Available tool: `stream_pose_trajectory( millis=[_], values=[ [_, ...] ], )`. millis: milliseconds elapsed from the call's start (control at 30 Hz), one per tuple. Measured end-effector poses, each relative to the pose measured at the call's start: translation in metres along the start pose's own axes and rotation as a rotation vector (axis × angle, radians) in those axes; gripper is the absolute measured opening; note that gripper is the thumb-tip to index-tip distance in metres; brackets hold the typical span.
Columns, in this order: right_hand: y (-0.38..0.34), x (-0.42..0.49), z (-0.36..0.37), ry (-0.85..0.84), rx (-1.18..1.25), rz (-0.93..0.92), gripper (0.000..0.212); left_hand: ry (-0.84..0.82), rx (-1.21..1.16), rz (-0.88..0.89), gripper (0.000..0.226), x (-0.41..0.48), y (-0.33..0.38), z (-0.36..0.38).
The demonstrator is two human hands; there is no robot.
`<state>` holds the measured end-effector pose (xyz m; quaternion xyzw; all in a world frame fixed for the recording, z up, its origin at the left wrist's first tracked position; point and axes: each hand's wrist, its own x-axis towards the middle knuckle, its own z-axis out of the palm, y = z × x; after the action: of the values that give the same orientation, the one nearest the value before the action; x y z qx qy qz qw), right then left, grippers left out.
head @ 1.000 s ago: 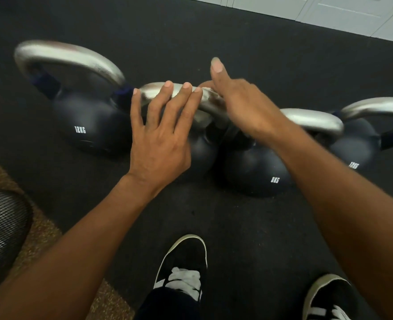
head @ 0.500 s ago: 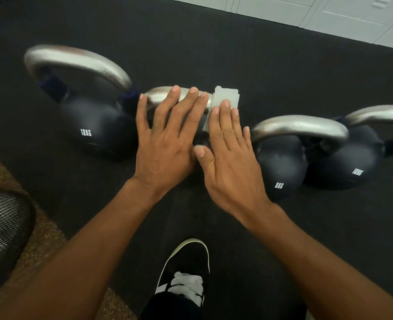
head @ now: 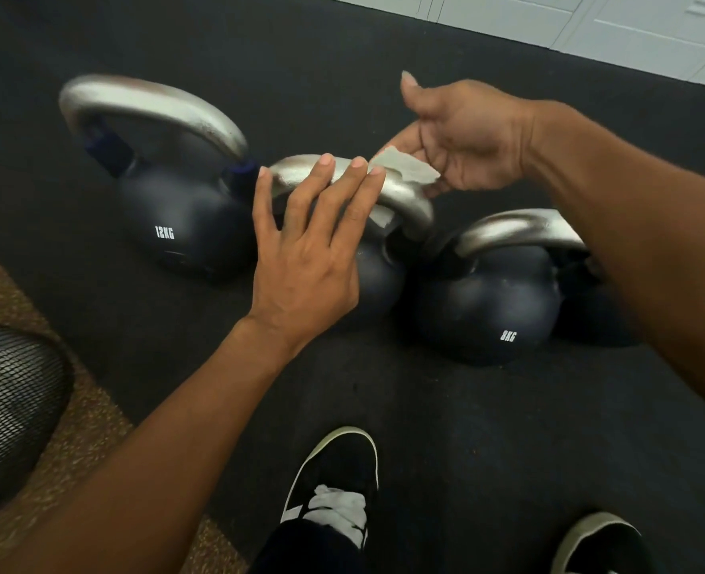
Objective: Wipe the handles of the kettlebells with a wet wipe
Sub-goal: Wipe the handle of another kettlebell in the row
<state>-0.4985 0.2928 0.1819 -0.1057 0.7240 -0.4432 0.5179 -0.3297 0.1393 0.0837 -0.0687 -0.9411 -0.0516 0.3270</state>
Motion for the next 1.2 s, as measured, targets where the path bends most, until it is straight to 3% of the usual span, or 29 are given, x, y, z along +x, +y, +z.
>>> stream_pose_trajectory(
  millis=[100,233,533,667,933,1067,1200],
  values=[
    [0.002,0.01,0.002,-0.143,-0.027,0.062,0.1,0.0,-0.005,0.002,0.071,0.0,-0.001,0.001],
    [0.004,0.017,0.006,-0.199,0.01,0.105,0.1,0.011,-0.016,0.004,0.067,0.0,-0.003,0.003],
    [0.003,0.014,0.01,-0.032,-0.022,0.011,0.093,0.023,-0.031,-0.004,0.066,0.0,-0.002,0.003],
    [0.001,0.017,0.015,-0.106,-0.036,0.055,0.099,0.015,-0.028,0.006,0.064,0.0,-0.004,0.003],
    [0.002,0.01,0.013,-0.061,-0.099,-0.009,0.098,0.011,-0.022,-0.003,0.068,-0.001,-0.004,0.003],
    [0.001,-0.004,0.012,0.059,-0.134,-0.092,0.094,-0.003,-0.041,-0.001,0.071,0.0,-0.004,0.002],
    [0.015,-0.029,0.033,0.303,-0.162,-0.227,0.07,-0.01,-0.045,-0.012,0.072,-0.002,-0.002,0.001]
  ],
)
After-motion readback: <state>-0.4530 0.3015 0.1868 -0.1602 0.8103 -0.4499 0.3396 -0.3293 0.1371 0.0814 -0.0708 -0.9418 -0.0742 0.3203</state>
